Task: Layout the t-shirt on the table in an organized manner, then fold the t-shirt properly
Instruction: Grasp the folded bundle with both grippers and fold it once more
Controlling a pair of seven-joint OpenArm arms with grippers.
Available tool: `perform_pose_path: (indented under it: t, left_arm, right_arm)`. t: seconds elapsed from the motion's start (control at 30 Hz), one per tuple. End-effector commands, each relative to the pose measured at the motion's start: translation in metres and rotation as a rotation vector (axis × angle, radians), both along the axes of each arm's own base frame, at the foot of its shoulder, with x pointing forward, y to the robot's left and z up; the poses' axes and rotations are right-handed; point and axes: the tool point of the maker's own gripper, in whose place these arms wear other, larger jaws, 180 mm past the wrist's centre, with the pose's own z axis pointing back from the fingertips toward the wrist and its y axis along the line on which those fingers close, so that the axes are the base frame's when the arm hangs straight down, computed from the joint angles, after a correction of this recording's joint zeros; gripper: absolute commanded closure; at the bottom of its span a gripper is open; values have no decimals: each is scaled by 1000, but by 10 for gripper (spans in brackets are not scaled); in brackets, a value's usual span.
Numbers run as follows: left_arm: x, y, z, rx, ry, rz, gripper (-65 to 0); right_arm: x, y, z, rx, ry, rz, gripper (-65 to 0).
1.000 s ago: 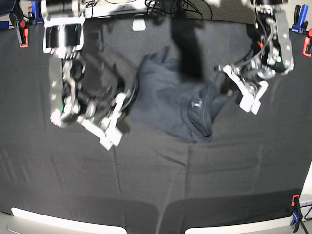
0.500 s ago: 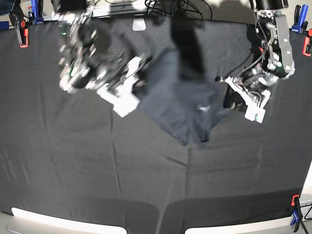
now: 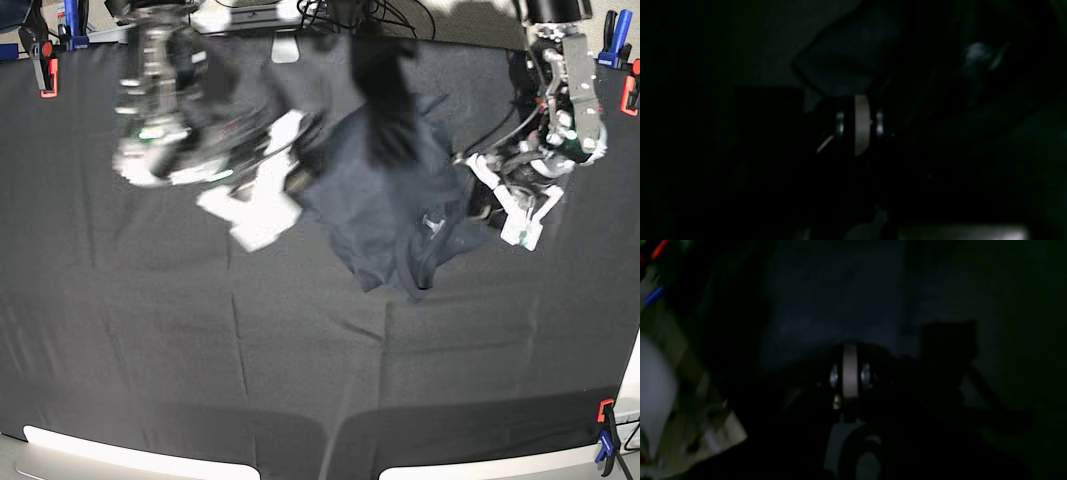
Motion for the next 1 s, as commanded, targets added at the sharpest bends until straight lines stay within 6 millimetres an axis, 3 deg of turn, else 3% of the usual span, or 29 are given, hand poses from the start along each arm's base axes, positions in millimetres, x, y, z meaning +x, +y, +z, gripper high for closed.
perform_pose_path:
  t: [0.0, 0.13, 0.2, 0.33, 0.5, 0.63, 0.73, 0.97]
  left_arm:
    - [12, 12, 16, 8, -58, 27, -22]
    - [16, 47, 20, 63, -59, 118, -22]
    - [10, 49, 17, 43, -38, 121, -22]
    - [-8, 34, 8, -76, -7, 130, -22]
    - [-25, 19, -4, -127, 24, 130, -22]
    - [-34, -19, -4, -239, 51, 49, -22]
    - [-28, -35, 6, -301, -4, 37, -22]
    - [8, -29, 32, -267, -134, 46, -22]
  right_arm:
    - [12, -4, 16, 28, -65, -17, 0]
    - [23, -30, 22, 15, -106, -83, 0]
    - [27, -31, 25, 20, -131, -86, 0]
    - [33, -22, 29, 24, -187, -78, 0]
    - [35, -10, 12, -19, -186, -74, 0]
    - [31, 5, -8, -16, -155, -50, 0]
    - [28, 13, -19, -2, -129, -45, 0]
    - [22, 14, -25, -22, -98, -28, 0]
